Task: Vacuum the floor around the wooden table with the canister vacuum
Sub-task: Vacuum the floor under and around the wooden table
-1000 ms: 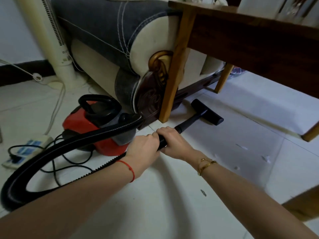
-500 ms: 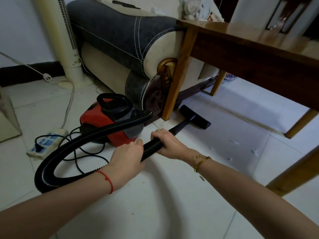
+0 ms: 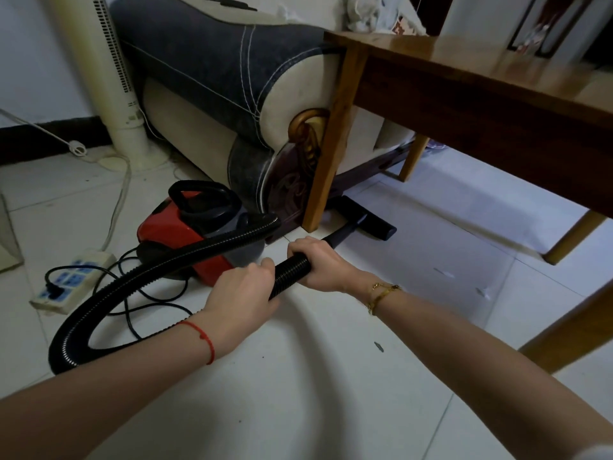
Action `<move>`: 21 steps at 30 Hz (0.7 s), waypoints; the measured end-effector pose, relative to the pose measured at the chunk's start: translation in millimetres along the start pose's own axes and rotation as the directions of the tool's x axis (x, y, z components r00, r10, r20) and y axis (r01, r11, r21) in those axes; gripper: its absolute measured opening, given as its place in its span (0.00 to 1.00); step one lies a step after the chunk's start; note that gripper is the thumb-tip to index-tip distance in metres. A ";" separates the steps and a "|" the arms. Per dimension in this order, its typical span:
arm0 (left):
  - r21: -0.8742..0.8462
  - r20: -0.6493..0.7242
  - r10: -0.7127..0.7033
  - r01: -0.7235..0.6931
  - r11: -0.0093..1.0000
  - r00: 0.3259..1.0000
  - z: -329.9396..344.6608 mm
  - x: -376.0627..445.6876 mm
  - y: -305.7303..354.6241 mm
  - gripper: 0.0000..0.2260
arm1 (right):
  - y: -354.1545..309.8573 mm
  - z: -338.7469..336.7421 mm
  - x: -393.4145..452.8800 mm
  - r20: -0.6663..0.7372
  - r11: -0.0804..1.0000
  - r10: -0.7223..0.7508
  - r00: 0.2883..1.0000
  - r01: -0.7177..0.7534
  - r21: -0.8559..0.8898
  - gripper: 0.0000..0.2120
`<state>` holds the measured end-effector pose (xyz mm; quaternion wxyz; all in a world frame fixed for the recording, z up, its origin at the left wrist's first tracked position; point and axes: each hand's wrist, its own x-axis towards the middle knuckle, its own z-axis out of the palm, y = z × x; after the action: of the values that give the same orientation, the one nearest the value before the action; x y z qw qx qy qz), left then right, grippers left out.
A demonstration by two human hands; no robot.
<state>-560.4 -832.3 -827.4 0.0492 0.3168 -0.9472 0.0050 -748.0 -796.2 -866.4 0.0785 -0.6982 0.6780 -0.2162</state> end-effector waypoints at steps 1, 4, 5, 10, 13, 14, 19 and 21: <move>0.006 0.000 -0.002 0.002 1.000 1.000 2.6 7.8 2.6 0.11 | 8.0 -0.9 2.5 -0.003 1.000 0.002 1.000 -0.002 0.001 0.07; 0.004 0.009 -0.011 0.011 1.000 1.000 13.3 36.6 13.1 0.12 | 37.3 -5.1 10.3 -0.013 1.000 0.004 1.000 -0.004 -0.002 0.07; 0.001 0.013 -0.015 0.015 1.000 1.000 17.5 47.5 17.2 0.12 | 48.6 -6.6 13.0 -0.017 1.000 0.004 1.000 -0.004 -0.002 0.07; 0.034 0.023 -0.014 0.014 0.999 1.000 39.5 104.4 41.0 0.12 | 112.9 -8.4 25.7 -0.044 0.999 0.026 0.999 -0.028 -0.047 0.07; 0.076 0.049 -0.002 -0.002 0.997 0.999 52.0 140.3 55.0 0.12 | 152.2 -9.1 32.1 -0.066 0.995 0.072 0.995 -0.076 -0.063 0.10; 0.080 0.055 0.000 -0.005 0.997 0.998 56.6 153.2 59.2 0.12 | 164.8 -10.3 34.6 -0.071 0.993 0.090 0.993 -0.095 -0.068 0.11; 0.078 0.030 0.019 -0.021 0.997 0.999 78.9 211.7 79.8 0.15 | 219.8 -25.2 47.5 -0.048 0.971 0.199 0.979 -0.203 -0.123 0.11; 0.065 0.014 0.015 -0.016 0.998 1.000 86.2 231.1 88.5 0.17 | 238.3 -34.2 51.4 -0.020 0.963 0.225 0.974 -0.226 -0.146 0.12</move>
<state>-804.8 -903.7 -889.0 0.0324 0.3109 -0.9493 0.0340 -980.1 -856.7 -921.7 0.0499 -0.6201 0.7672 -0.1561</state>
